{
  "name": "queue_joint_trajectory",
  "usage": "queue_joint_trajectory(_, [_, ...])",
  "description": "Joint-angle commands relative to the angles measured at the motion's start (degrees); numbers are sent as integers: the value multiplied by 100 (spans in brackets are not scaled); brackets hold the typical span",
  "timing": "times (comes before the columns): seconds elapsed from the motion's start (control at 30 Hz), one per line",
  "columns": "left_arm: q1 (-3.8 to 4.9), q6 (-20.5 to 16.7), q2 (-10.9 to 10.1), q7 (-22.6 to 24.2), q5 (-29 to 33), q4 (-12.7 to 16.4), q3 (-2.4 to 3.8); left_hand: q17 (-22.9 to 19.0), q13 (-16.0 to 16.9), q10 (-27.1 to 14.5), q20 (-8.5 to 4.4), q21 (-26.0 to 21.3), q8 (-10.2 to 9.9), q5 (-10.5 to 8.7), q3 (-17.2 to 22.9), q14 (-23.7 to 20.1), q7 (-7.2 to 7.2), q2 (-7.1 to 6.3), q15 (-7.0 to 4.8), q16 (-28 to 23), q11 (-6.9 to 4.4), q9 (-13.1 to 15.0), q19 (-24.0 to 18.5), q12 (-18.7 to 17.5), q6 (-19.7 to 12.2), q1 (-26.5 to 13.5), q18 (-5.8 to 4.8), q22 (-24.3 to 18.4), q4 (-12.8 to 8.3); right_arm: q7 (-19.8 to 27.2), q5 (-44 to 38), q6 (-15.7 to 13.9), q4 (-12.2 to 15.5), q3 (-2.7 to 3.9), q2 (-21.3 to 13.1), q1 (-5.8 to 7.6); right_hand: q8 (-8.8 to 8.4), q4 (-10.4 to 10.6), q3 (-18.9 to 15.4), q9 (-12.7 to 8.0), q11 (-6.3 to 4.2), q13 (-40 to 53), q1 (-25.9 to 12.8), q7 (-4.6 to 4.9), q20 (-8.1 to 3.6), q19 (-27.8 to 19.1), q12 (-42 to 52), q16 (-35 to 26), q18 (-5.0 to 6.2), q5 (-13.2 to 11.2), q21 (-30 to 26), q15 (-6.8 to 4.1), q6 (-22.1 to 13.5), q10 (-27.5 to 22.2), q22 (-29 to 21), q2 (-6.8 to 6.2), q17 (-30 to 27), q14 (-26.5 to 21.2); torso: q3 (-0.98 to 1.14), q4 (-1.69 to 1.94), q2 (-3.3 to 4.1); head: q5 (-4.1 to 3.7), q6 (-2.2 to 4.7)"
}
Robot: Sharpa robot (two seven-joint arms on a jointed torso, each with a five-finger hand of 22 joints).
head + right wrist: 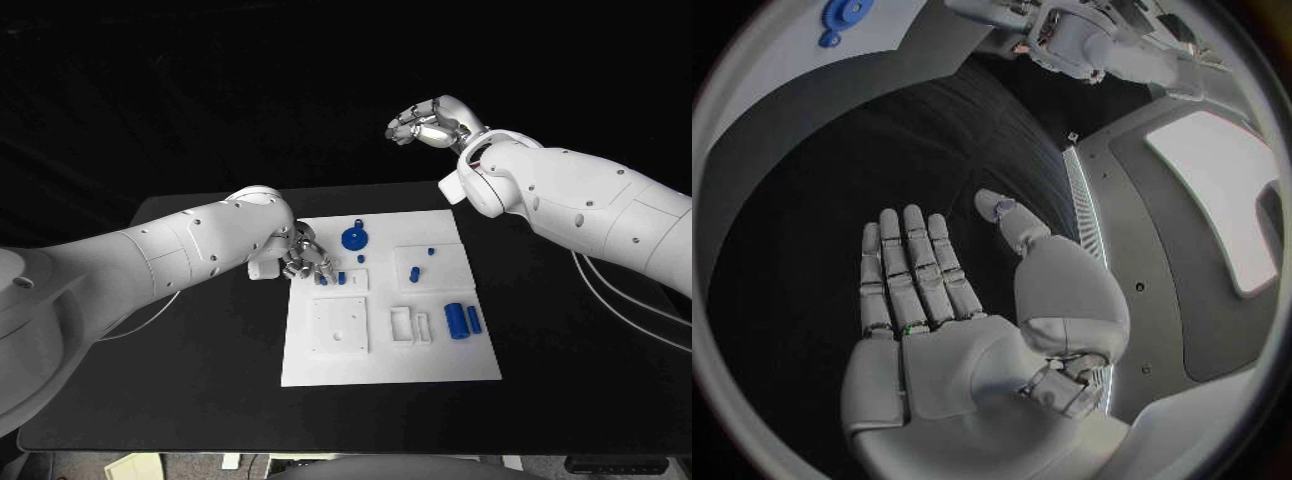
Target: Assemble the parts on the task board
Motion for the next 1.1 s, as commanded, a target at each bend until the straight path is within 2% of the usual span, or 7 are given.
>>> queue_joint_trajectory(0.03, [-38, 53, -46, -96, -25, 11, -17, -8, 3, -9, -577, -8, -30, -26, -32, -9, 153, -18, -18, 29, 5, -5, -27, -18, -184, -36, 89, -7, 7, 15, -26, 26, 2, 5, -4, -2, 34, 18, 16, -9, 13, -9, -1, 26, 28, -20, -20, 21, 62, 30, -34, 11, -21, 29, 10, 5, -11, -47, 0, 1, 1, -3, 2])
queue_joint_trajectory(0.27, [26, -197, -296, 178, 179, 116, 20, -16, 5, -69, -572, -23, -89, -27, -46, -45, 180, -58, 3, 12, 30, -36, -47, -28, -319, -96, 96, -19, 70, 20, -26, 16, -9, 5, -59, -6, 34, 19, 14, -11, 14, -9, -4, 26, 30, -21, -21, 24, 62, 30, -35, 12, -22, 28, 10, 3, -15, -49, -4, 6, -7, -21, 41])
queue_joint_trajectory(0.37, [35, -282, -406, 321, 557, 178, 316, -101, -48, -444, -484, -175, -159, -23, -13, -349, 291, -21, 125, -182, 142, -70, -270, -185, -612, -91, 58, -62, 75, 19, -25, 11, -26, 5, -80, -7, 35, 20, 13, -12, 14, -9, -5, 26, 30, -21, -22, 25, 62, 30, -35, 12, -22, 29, 11, 2, -17, -50, -3, 9, -10, -26, 68])
queue_joint_trajectory(0.53, [153, -793, -675, 497, 1121, 417, 477, -215, -93, -818, -359, -356, -44, -20, -15, -672, 395, 7, 229, -373, 249, -69, -525, -310, -819, -69, -9, -118, 50, 21, -22, 2, -25, 5, -103, -7, 36, 21, 11, -12, 14, -8, -8, 26, 31, -21, -22, 28, 63, 31, -35, 13, -21, 30, 11, 2, -20, -50, -7, 17, -8, -30, 107])
queue_joint_trajectory(0.83, [226, -1599, -1026, 1193, 1420, 839, 502, -474, -423, -1470, -191, -697, 104, -4, 95, -1004, 556, 53, 416, -782, 433, -202, -851, -914, -1035, 150, -106, -262, -62, 22, -14, -5, -10, 5, -157, -7, 37, 21, 10, -13, 13, -8, -8, 26, 32, -21, -22, 32, 64, 33, -35, 13, -20, 32, 12, 2, -23, -49, -7, 16, -7, -40, 188])
queue_joint_trajectory(1.0, [203, -2120, -1089, 1912, 1253, 1003, 497, -577, -714, -1531, -99, -786, 228, 71, 439, -992, 625, 286, 506, -910, 513, -415, -854, -1330, -1031, 896, -108, -308, -378, 30, -7, -22, 26, 5, -206, -21, 39, 20, 12, -14, 12, -7, -5, 25, 32, -19, -21, 37, 67, 34, -34, 12, -18, 36, 13, 7, -27, -48, -14, 5, -1, -45, 240])
queue_joint_trajectory(1.1, [137, -2679, -1118, 2624, 537, 1153, 494, -611, -873, -1490, -59, -800, 339, 412, 759, -991, 618, 287, 527, -945, 556, -576, -869, -1556, -996, 1661, -125, -294, -450, 36, -4, -41, 60, 4, -249, -29, 44, 18, 18, -15, 8, -6, 4, 22, 32, -14, -19, 46, 71, 35, -31, 9, -13, 43, 15, 16, -32, -44, -9, 11, -6, -55, 279])
